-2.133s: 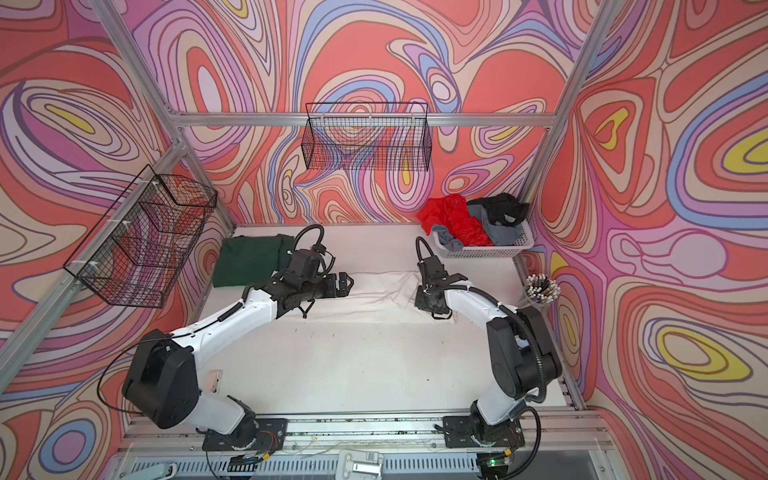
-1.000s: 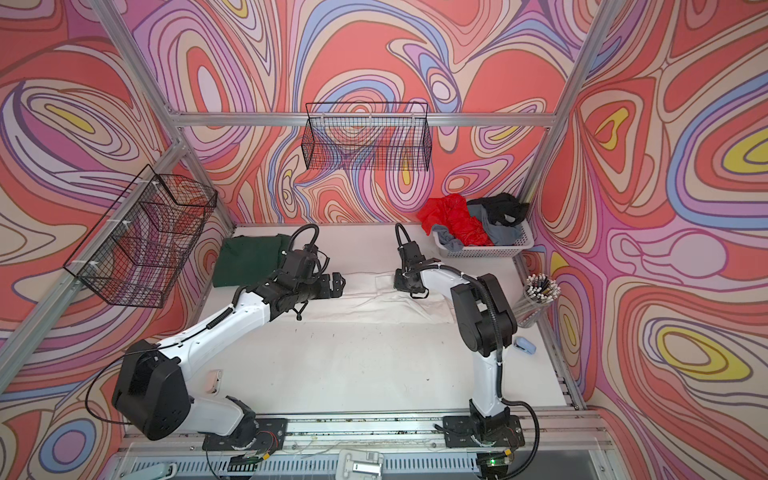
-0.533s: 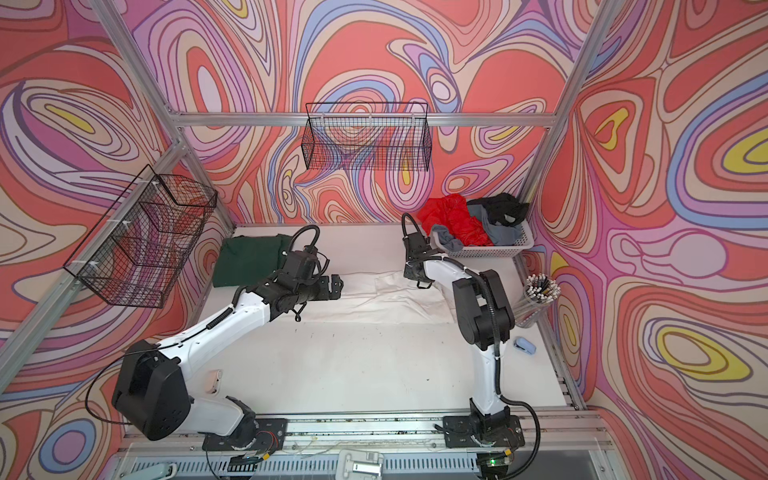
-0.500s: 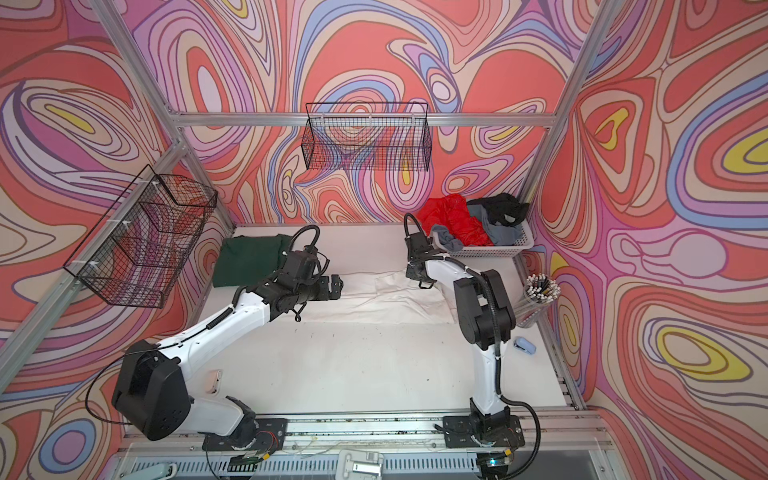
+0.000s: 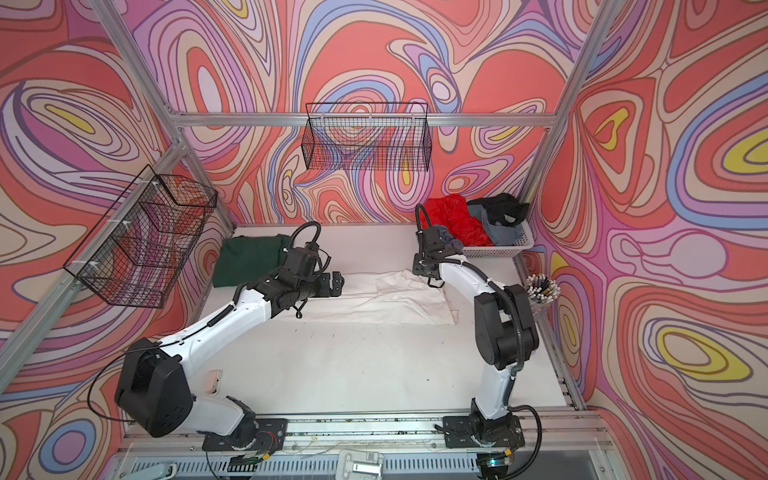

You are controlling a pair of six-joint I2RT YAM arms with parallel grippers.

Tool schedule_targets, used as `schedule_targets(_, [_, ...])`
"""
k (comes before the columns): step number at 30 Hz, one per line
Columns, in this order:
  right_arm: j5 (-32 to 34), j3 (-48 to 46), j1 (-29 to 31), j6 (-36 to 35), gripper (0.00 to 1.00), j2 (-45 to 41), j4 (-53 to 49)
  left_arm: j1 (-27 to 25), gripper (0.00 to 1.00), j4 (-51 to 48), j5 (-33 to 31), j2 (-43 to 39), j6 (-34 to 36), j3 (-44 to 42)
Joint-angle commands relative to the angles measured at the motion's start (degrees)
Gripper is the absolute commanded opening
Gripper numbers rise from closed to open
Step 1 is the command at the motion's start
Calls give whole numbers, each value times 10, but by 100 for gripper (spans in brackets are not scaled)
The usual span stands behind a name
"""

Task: Fold and stack the t-shirts

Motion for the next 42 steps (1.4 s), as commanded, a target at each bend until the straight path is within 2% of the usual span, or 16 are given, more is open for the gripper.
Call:
schedule_targets(1, [-33, -20, 17, -48, 56, -11, 17, -1, 100, -15, -5, 6, 7, 12])
schedule_targets(8, [-7, 4, 65, -84, 59, 26, 10, -1, 100, -18, -4, 4, 2, 9])
schedule_targets(20, [16, 41, 74, -96, 55, 101, 19, -1, 100, -27, -12, -5, 1, 1])
schedule_targets(24, [35, 42, 76, -94, 48, 118, 23, -1, 100, -32, -13, 3, 1, 6])
schedule_targets(27, [65, 37, 75, -79, 32, 124, 32, -1, 100, -34, -9, 6, -2, 8])
schedule_targets(28, [84, 36, 75, -72, 24, 126, 31, -1, 100, -35, -8, 7, -2, 7])
schedule_targets(30, [115, 49, 75, -60, 16, 134, 17, -2, 100, -36, -9, 9, -3, 7])
schedule_targets(32, [123, 60, 75, -59, 14, 143, 13, -1, 100, -38, -10, 10, -4, 6])
schedule_targets(37, [143, 72, 75, -50, 0, 145, 15, -1, 100, -41, -13, 13, -3, 6])
schedule_targets(42, [158, 78, 74, -47, 0, 141, 15, -2, 100, -39, -14, 16, -1, 7])
